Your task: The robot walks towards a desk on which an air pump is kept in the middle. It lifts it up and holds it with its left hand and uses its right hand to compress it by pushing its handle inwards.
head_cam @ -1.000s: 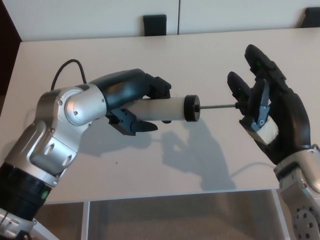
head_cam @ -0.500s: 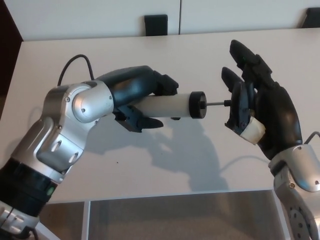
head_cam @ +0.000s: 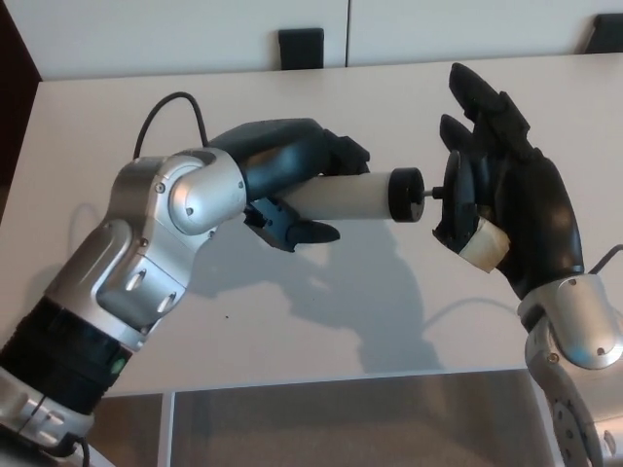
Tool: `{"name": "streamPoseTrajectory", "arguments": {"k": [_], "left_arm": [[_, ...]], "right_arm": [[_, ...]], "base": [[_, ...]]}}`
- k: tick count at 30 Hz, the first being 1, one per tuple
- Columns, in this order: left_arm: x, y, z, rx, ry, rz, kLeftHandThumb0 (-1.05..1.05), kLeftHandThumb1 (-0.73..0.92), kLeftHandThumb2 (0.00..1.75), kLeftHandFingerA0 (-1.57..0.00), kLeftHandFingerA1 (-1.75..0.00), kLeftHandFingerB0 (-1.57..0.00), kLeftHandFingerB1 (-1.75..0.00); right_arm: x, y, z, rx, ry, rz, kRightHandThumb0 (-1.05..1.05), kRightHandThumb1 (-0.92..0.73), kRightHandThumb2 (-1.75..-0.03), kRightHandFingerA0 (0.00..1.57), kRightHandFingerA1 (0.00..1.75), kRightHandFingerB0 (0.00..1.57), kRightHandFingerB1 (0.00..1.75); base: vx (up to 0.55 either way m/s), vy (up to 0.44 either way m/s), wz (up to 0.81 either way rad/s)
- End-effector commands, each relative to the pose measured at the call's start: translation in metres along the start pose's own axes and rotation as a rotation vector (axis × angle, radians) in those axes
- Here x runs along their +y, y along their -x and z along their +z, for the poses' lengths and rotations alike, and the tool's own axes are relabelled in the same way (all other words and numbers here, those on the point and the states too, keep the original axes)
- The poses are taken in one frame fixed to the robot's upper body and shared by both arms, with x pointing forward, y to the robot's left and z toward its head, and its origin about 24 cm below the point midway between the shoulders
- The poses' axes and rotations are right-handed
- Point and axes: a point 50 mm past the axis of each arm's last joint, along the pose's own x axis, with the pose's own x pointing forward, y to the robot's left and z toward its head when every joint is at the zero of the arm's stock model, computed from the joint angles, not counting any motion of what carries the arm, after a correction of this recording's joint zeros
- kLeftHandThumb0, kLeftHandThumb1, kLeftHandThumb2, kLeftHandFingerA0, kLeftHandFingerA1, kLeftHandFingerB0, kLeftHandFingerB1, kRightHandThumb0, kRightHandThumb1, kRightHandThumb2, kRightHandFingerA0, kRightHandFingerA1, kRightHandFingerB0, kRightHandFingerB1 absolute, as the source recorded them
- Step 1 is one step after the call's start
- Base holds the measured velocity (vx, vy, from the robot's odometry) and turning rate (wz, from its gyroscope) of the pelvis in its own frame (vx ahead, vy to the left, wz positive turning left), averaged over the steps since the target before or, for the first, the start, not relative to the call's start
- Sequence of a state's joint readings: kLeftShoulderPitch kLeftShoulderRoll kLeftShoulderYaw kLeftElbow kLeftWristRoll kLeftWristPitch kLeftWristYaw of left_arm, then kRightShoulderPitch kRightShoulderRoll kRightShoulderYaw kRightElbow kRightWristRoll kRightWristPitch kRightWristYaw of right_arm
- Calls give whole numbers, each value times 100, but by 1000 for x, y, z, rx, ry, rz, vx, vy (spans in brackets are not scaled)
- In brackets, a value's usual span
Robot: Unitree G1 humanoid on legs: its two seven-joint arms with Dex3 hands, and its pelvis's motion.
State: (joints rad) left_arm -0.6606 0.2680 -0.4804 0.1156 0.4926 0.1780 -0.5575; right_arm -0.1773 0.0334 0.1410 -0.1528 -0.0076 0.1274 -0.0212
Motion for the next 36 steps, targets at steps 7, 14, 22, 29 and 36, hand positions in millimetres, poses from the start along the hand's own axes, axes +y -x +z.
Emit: {"name": "streamPoseTrajectory", "arguments": {"k": [7,14,22,29,36], "left_arm": [[-3,-3,6,50,3,38,-40,74,63,-92,-72,-48,-44],[-5,-4,-1,67,1,20,-34,75,63,-93,-71,-72,-53],[-3,4,-24,122,20,12,-14,79,67,-89,-159,-62,-140],[4,18,-54,216,31,22,-10,75,64,-86,-158,-58,-137],[7,25,-67,277,34,31,-7,75,62,-86,-147,-53,-133]], "right_arm": [[3,-2,1,-37,84,-79,-85,-84,-117,7,27,7,21],[1,-2,-1,-26,56,-71,-80,-85,-116,6,27,6,23],[-15,2,-2,-27,1,-92,-86,-87,-116,5,19,5,16],[-40,7,2,-58,-38,-127,-82,-84,-115,0,18,0,15],[-54,12,1,-50,-78,-141,-88,-84,-114,0,12,0,10]], "base": [[0,0,0],[0,0,0],[0,0,0],[0,0,0],[0,0,0]]}}
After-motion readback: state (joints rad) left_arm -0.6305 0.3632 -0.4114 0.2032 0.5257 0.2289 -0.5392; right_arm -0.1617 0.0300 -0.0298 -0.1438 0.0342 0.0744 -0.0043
